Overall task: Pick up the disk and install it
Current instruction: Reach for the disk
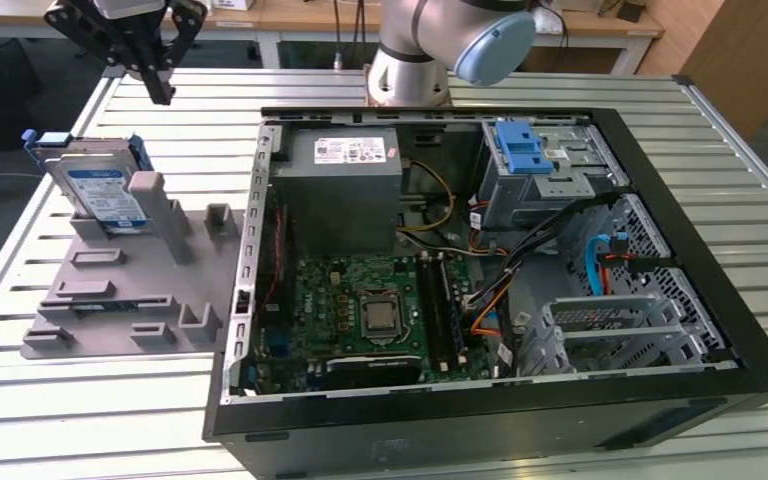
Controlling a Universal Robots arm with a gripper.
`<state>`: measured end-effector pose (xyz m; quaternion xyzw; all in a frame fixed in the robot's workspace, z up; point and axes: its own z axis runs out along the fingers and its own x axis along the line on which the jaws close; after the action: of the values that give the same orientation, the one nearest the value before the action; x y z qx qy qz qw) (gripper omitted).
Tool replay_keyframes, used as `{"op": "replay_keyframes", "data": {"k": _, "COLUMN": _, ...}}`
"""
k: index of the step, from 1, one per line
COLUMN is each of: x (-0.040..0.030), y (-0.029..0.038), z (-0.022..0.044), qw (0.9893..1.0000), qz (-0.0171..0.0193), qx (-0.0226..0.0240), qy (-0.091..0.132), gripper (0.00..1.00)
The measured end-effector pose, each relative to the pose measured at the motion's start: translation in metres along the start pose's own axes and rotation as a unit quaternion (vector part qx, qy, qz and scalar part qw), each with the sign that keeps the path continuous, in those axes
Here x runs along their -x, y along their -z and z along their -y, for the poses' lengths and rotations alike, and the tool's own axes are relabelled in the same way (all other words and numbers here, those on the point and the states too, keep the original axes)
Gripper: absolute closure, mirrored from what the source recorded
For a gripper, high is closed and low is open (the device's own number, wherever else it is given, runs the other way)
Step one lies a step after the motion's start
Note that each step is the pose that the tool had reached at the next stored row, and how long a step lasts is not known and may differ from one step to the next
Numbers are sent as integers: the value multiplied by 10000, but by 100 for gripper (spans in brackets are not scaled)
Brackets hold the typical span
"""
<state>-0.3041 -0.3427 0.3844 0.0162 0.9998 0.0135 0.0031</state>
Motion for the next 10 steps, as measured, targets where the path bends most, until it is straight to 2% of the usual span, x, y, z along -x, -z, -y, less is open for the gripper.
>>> {"op": "replay_keyframes", "data": {"k": 10, "x": -185, "y": -16, "z": 7, "qw": 10000, "qz": 0, "qx": 0, "qy": 1, "gripper": 89}}
